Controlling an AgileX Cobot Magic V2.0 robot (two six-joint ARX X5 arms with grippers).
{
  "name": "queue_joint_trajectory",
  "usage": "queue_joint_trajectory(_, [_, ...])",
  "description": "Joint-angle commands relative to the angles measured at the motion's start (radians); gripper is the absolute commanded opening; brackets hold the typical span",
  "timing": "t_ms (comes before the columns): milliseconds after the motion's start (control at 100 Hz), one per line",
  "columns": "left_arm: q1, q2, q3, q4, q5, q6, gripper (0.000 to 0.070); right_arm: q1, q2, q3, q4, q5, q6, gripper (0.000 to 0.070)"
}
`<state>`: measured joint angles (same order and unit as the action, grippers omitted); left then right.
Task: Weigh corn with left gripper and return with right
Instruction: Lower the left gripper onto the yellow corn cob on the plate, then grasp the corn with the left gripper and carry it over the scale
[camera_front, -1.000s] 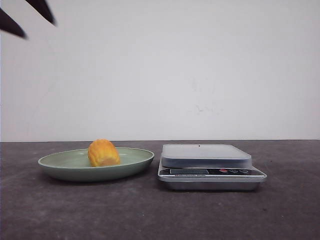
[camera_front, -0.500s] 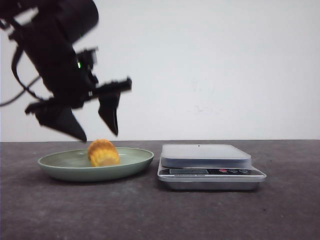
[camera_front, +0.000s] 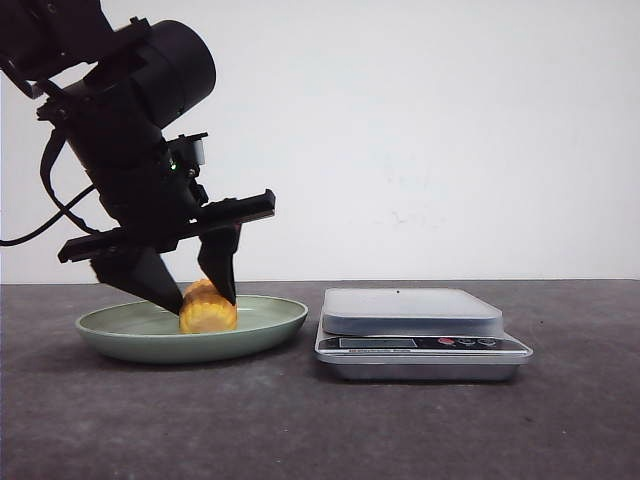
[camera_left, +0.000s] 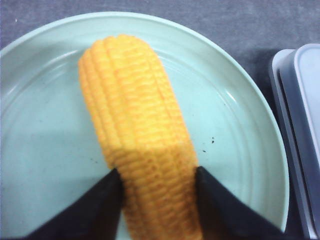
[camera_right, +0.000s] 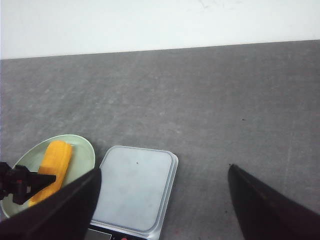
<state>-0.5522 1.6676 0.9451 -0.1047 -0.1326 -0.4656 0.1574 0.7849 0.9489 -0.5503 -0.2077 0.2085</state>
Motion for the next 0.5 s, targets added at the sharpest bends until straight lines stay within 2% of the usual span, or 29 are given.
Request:
queue_joint_trajectory(0, [-0.011,0.020,0.012,0.003,-0.002,-0.006,0.0025,0.004,0.004,0.021,0.006,0.002,-0.011,0.0505])
queue_joint_trajectory(30, [-0.011,0.020,0.012,0.002,-0.002,-0.006,0.0000,0.004,0.004,0.021,0.006,0.003,-0.011,0.0505])
queue_joint_trajectory(360, [-0.023,-0.088,0.073,-0.055,-0.002,0.054,0.0004,0.004,0.004,0.021,0.004,0.007,-0.011,0.0505])
queue_joint_trajectory(490, [-0.061,-0.151,0.167,-0.138,0.012,0.089,0.0004,0.004,0.004,0.021,0.003,0.007,-0.011,0.0505])
